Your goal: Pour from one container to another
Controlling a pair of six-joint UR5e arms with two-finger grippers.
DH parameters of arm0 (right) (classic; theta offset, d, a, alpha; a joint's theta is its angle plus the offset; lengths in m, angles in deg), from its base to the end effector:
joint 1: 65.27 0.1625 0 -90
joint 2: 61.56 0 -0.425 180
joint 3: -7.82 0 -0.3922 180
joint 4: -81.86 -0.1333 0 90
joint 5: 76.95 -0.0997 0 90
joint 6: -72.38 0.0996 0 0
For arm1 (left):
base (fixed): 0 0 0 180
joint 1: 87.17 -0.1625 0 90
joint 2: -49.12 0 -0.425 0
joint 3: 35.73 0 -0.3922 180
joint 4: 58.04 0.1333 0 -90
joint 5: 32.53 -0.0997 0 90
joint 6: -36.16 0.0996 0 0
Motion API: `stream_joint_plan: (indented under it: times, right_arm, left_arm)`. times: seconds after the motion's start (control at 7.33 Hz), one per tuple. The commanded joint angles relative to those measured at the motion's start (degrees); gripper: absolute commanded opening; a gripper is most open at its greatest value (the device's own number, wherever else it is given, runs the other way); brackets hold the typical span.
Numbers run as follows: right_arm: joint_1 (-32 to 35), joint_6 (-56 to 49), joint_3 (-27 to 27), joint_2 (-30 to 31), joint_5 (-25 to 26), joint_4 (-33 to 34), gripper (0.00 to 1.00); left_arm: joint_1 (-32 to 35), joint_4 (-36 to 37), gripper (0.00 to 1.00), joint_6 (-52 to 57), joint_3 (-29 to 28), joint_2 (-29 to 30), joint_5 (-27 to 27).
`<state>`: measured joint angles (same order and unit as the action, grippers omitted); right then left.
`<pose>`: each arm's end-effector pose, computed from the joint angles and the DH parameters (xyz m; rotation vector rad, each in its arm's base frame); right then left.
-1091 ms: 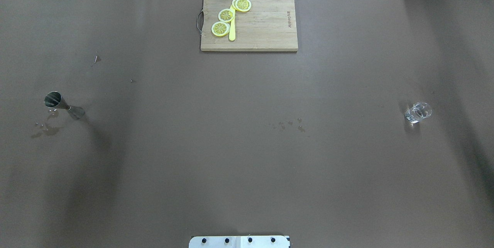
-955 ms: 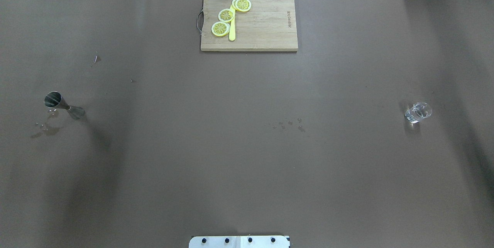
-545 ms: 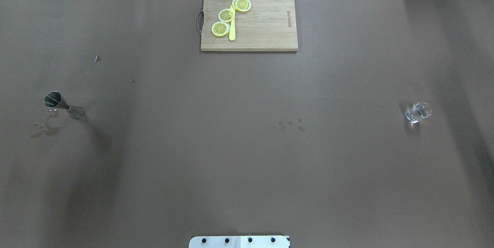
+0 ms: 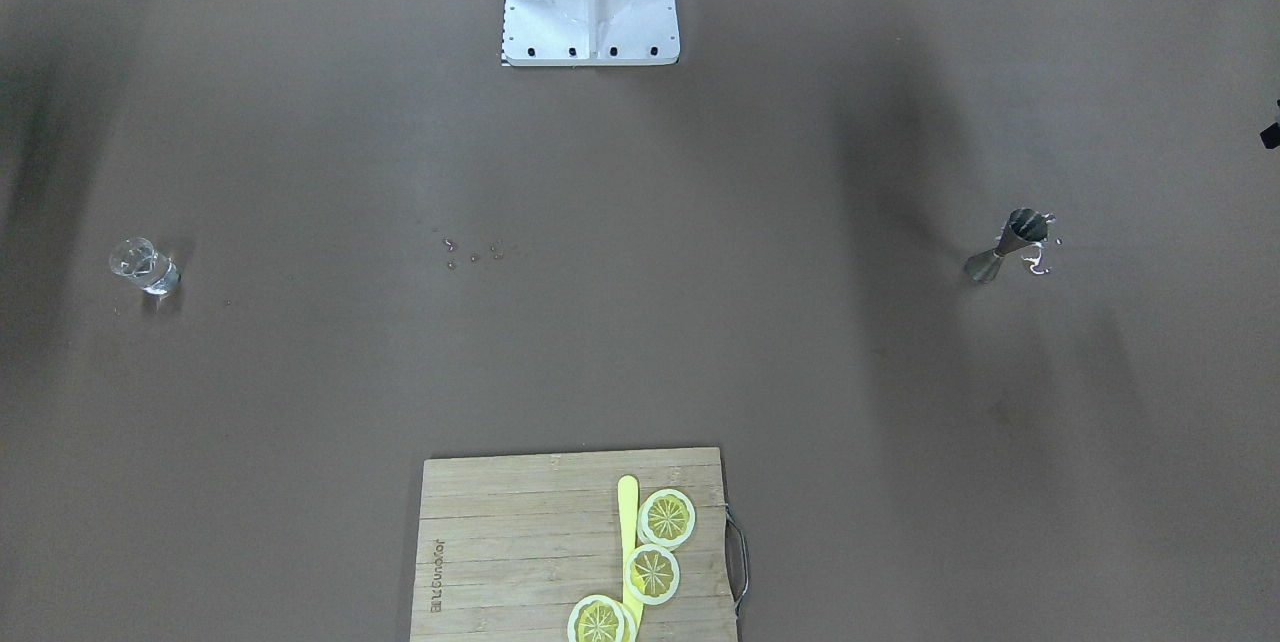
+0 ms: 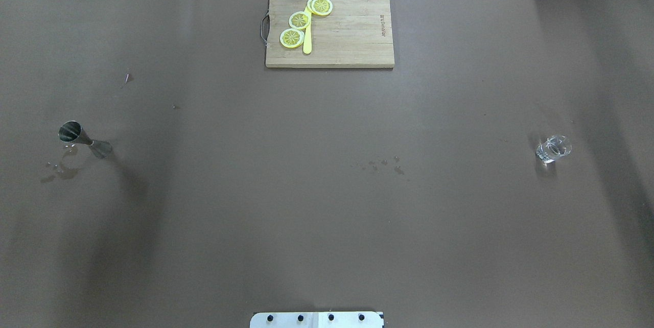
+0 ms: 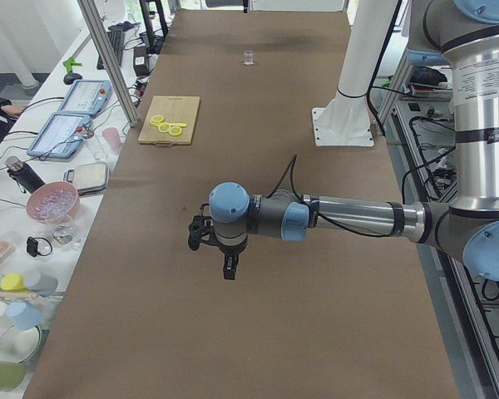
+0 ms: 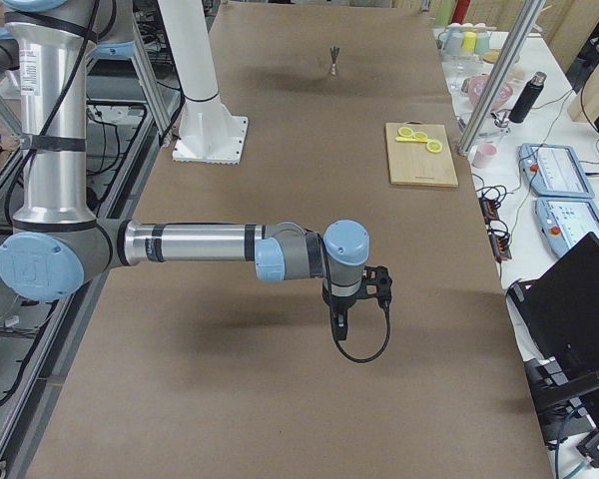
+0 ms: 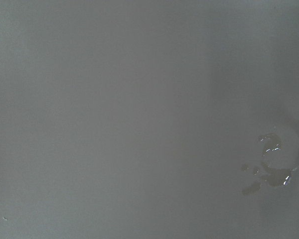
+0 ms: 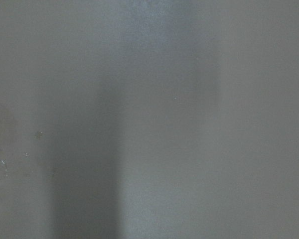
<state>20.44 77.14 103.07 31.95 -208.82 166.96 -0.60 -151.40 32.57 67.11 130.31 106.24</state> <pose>0.0312 -0.4773 0.6369 0.0527 -0.7364 -0.0345 -0.0324 -0.4362 0.6072 0.0688 0.8558 0.0523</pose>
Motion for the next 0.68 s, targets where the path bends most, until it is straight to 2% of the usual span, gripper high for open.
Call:
stream_joint_plan:
  times: [0.0,0.55]
  right_arm:
    - [0.0,0.0,-0.5,0.6,0.5,0.1,1.00]
    - [0.0,0.0,-0.3,0.6,0.4,-0.1,1.00]
  left_arm:
    - [0.1,0.1,0.98,0.0,1.0,0.0,0.1]
    - [0.0,-0.3,0.98,0.1,-0.4,2.5,0.0]
